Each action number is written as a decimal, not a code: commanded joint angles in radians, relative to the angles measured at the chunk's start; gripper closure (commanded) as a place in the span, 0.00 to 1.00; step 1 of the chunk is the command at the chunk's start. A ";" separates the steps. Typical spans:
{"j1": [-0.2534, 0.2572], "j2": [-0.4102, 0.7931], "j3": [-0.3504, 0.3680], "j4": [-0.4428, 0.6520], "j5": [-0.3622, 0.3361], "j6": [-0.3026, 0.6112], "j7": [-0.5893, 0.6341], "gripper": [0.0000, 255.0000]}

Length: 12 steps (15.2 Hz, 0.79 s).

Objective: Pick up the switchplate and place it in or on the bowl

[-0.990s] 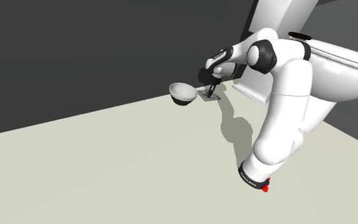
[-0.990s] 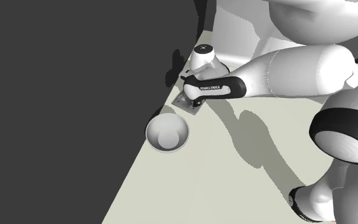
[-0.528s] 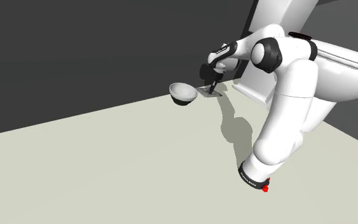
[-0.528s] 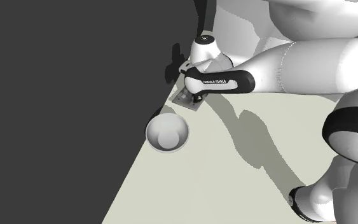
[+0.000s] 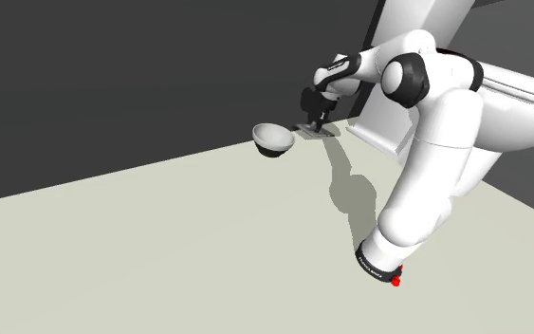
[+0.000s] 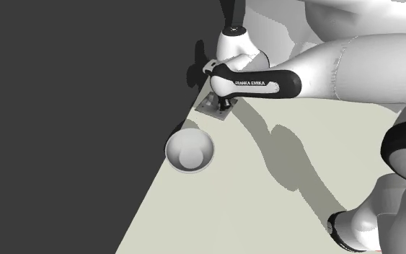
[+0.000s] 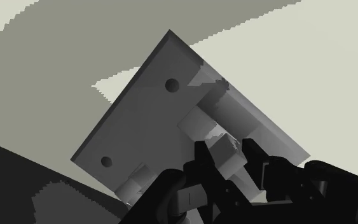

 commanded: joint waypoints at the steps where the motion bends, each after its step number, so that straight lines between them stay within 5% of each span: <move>1: 0.002 -0.012 -0.003 0.014 -0.007 -0.025 0.004 1.00; 12: 0.009 -0.063 -0.013 0.101 -0.039 -0.157 0.023 1.00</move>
